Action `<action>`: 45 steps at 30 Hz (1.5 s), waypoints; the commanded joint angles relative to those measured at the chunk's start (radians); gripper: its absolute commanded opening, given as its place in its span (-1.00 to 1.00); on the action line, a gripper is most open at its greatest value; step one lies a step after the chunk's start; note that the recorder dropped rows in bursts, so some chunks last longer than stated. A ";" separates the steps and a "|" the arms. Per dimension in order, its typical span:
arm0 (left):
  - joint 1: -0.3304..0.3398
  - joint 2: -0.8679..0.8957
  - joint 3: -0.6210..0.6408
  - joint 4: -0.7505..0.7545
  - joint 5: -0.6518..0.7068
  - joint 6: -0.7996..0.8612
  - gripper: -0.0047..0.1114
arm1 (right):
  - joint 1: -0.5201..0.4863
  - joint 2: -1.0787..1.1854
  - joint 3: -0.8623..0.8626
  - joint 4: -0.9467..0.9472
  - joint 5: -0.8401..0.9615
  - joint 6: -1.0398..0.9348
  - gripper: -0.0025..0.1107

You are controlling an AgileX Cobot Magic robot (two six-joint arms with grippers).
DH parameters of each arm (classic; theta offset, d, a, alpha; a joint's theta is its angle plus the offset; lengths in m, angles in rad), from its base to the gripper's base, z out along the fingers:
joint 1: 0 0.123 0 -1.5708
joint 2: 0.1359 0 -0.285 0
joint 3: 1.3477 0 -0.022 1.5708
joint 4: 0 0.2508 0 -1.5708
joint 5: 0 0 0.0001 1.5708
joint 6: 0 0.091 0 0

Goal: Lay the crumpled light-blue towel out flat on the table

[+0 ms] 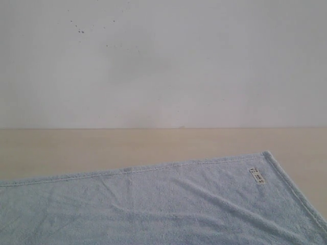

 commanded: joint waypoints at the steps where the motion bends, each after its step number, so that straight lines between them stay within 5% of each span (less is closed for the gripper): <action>1: 0.000 -0.006 0.006 0.000 0.001 -0.004 -0.85 | 0.001 -0.002 0.003 0.000 -0.001 0.003 -0.96; 20: 0.000 -0.006 0.006 0.000 0.001 -0.004 -0.85 | -0.001 -0.294 0.280 0.000 -0.004 -0.124 -0.96; 35: 0.000 -0.006 0.006 0.000 -0.001 -0.004 -0.85 | -0.001 -0.294 0.372 0.268 0.052 -0.439 -0.96; 39: 0.000 -0.006 0.006 0.000 -0.001 -0.004 -0.85 | -0.001 -0.294 0.395 0.460 0.030 -0.626 -0.96; 45: 0.000 -0.006 0.006 0.000 -0.001 -0.004 -0.85 | -0.001 -0.294 0.395 0.442 0.009 -0.585 -0.96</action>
